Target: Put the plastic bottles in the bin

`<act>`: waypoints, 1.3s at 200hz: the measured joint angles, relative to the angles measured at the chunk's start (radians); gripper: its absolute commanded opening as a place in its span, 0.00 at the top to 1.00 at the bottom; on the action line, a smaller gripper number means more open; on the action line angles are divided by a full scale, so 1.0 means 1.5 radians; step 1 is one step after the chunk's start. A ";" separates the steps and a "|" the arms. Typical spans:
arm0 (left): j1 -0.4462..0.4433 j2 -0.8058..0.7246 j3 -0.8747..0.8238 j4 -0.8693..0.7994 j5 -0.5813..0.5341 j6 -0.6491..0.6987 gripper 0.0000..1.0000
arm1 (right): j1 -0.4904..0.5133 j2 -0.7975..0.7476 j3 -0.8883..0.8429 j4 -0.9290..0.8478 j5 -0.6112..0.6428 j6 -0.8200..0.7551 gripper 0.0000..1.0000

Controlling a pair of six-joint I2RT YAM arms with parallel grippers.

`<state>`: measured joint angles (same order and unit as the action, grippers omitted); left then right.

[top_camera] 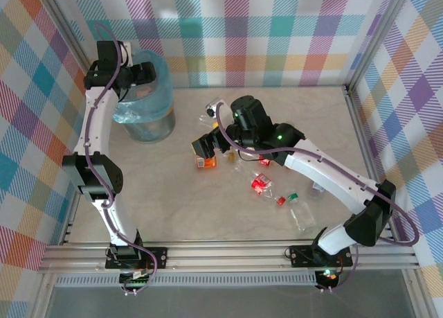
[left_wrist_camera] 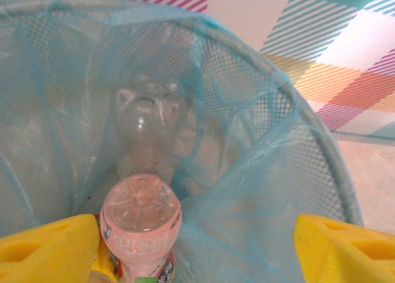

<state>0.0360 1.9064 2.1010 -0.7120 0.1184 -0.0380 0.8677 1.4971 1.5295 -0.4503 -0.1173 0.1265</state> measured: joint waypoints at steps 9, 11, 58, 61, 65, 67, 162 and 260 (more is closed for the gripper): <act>0.000 -0.001 0.012 -0.005 -0.005 -0.002 0.19 | 0.000 0.000 0.000 -0.001 0.001 0.000 0.00; 0.000 -0.002 0.015 -0.006 -0.006 -0.002 0.19 | 0.000 0.000 0.000 -0.002 0.001 0.000 0.00; -0.013 -0.087 0.025 -0.020 -0.039 0.000 0.19 | -0.005 0.000 0.000 -0.035 0.003 -0.008 0.01; -0.014 -0.094 0.025 -0.020 -0.040 0.002 0.19 | -0.007 0.000 0.000 -0.040 0.003 -0.009 0.01; -0.017 -0.105 0.025 -0.020 -0.042 0.002 0.19 | -0.009 0.000 0.000 -0.048 0.004 -0.010 0.01; -0.019 -0.110 0.025 -0.020 -0.043 0.003 0.19 | -0.010 0.000 0.000 -0.053 0.004 -0.010 0.01; -0.198 -0.340 -0.132 0.010 0.050 0.097 0.18 | -0.097 -0.050 -0.207 -0.217 0.070 -0.017 0.01; -0.418 -0.466 -0.483 0.005 0.108 0.178 0.19 | -0.112 0.003 -0.325 -0.172 0.101 -0.002 0.00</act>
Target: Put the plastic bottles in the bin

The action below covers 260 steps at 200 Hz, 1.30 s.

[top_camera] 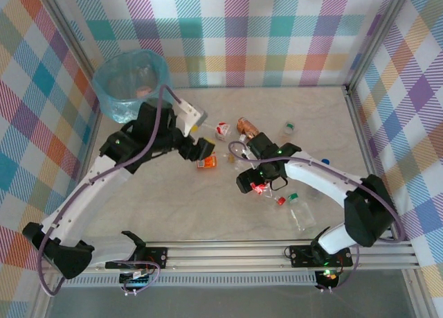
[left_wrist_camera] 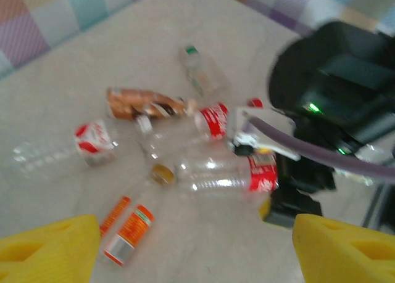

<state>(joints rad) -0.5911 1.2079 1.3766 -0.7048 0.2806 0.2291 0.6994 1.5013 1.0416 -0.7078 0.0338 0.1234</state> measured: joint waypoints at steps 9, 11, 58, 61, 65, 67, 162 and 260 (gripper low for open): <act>-0.004 -0.007 -0.022 0.000 0.000 0.000 0.19 | 0.000 0.016 0.000 0.004 0.000 0.000 0.00; -0.005 -0.009 -0.027 0.000 -0.001 0.000 0.19 | 0.000 0.019 0.000 0.005 0.000 0.000 0.00; -0.007 -0.025 -0.091 0.001 -0.020 0.003 0.18 | -0.001 0.083 0.000 0.022 -0.014 0.013 0.03; -0.007 -0.026 -0.092 0.001 -0.022 0.003 0.18 | -0.001 0.086 0.000 0.023 -0.016 0.013 0.04; -0.007 -0.026 -0.092 0.001 -0.025 0.005 0.18 | -0.001 0.090 0.000 0.024 -0.017 0.015 0.05; -0.007 -0.026 -0.093 0.001 -0.026 0.006 0.18 | -0.001 0.092 0.000 0.024 -0.018 0.015 0.05; -0.007 -0.017 -0.093 0.015 -0.060 0.015 0.19 | -0.001 0.140 -0.010 0.055 -0.033 0.049 0.12; -0.007 -0.010 -0.096 0.021 -0.085 0.012 0.18 | -0.001 0.146 -0.010 0.060 -0.035 0.053 0.11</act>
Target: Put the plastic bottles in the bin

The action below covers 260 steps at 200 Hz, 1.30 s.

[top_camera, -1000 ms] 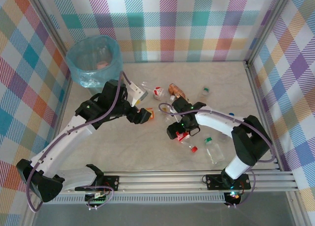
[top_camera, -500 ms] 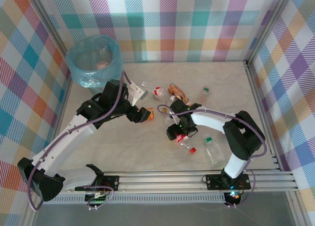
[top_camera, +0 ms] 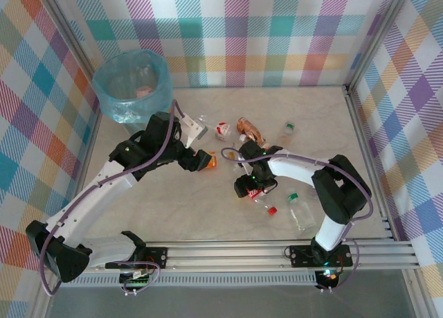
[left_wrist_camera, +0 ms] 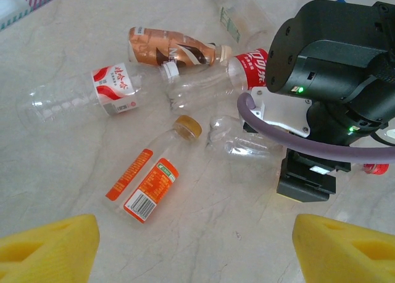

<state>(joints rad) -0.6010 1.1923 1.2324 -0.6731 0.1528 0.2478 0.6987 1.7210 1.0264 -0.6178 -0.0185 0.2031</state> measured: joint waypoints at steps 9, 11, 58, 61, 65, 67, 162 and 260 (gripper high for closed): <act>0.000 0.002 0.000 0.001 -0.001 0.000 0.17 | 0.000 0.000 0.000 0.000 0.000 0.000 0.10; 0.000 0.003 0.000 0.002 -0.002 0.000 0.17 | 0.000 0.000 0.000 0.000 0.000 0.000 0.10; 0.001 0.016 -0.025 0.026 -0.008 -0.009 0.17 | 0.000 0.000 -0.001 0.000 0.007 0.004 0.21; 0.001 0.018 -0.025 0.027 -0.008 -0.011 0.17 | 0.000 0.000 -0.001 -0.001 0.007 0.001 0.23; 0.002 0.021 -0.025 0.028 -0.009 -0.012 0.17 | 0.000 0.000 -0.001 -0.001 0.007 0.004 0.25; 0.002 0.023 -0.025 0.030 -0.009 -0.013 0.17 | 0.000 0.000 -0.001 -0.001 0.007 0.003 0.26; 0.072 0.013 -0.022 0.073 -0.009 -0.117 0.14 | 0.000 -0.128 -0.011 -0.039 0.012 0.005 0.37; 0.148 0.014 0.108 0.144 0.200 -0.326 0.01 | 0.000 -0.378 0.050 -0.012 -0.092 -0.008 0.36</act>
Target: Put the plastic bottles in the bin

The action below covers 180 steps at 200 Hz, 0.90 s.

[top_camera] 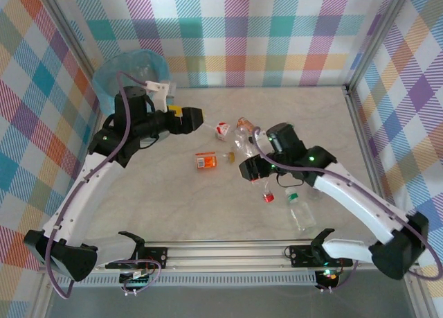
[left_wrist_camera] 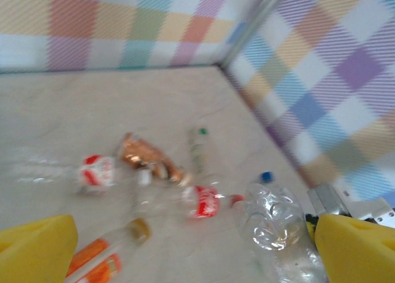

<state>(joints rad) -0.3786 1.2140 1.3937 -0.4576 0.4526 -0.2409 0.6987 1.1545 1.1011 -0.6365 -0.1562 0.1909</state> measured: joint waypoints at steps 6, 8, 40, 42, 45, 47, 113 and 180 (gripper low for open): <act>0.000 0.004 0.008 0.006 0.024 -0.009 0.01 | 0.000 -0.016 0.000 0.020 -0.015 -0.001 0.36; 0.000 0.005 0.010 0.009 0.032 -0.013 0.01 | 0.000 -0.019 0.000 0.025 -0.018 -0.002 0.36; -0.004 0.026 0.034 0.030 0.123 -0.047 0.02 | 0.000 -0.034 0.014 0.109 -0.090 -0.010 0.37; -0.005 0.027 0.034 0.031 0.128 -0.049 0.02 | 0.000 -0.034 0.016 0.113 -0.093 -0.010 0.37; -0.006 0.029 0.034 0.031 0.134 -0.050 0.03 | 0.000 -0.032 0.018 0.120 -0.100 -0.011 0.37; -0.007 0.031 0.034 0.031 0.138 -0.052 0.02 | 0.000 -0.031 0.020 0.124 -0.105 -0.011 0.37; -0.064 0.073 0.063 0.043 0.222 -0.062 0.05 | 0.006 0.028 0.064 0.191 -0.191 -0.013 0.38; -0.073 0.081 0.065 0.045 0.244 -0.052 0.18 | 0.017 0.048 0.080 0.210 -0.207 -0.012 0.38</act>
<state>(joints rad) -0.4889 1.3354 1.4914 -0.3904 0.8185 -0.3191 0.7235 1.2259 1.2217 -0.3210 -0.4671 0.1730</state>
